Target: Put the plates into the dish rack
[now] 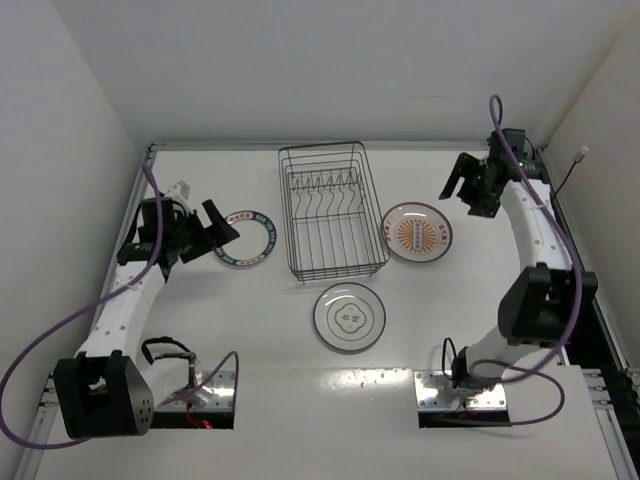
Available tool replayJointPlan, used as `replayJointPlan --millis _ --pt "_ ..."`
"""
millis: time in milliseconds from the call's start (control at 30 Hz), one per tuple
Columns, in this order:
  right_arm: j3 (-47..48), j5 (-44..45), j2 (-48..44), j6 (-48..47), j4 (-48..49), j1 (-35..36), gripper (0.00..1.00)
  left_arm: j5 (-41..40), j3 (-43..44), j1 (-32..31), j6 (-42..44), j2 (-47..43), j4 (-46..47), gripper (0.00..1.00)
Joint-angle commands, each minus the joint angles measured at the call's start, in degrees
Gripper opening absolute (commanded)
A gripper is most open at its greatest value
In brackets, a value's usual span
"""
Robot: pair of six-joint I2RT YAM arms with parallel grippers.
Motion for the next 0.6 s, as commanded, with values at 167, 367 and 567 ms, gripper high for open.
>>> replayJointPlan --millis 167,367,567 --pt "-11.3 -25.3 13.3 8.9 13.5 -16.1 0.71 2.9 2.2 -2.0 -0.7 4.9 3.9 0.93" --pt "-8.8 -26.5 22.6 6.8 11.4 -18.1 0.68 4.1 2.2 -2.0 -0.7 5.4 3.4 0.93" --pt "-7.7 -27.7 28.2 8.2 13.6 -16.4 0.47 5.2 2.2 -2.0 -0.7 6.5 3.4 0.93"
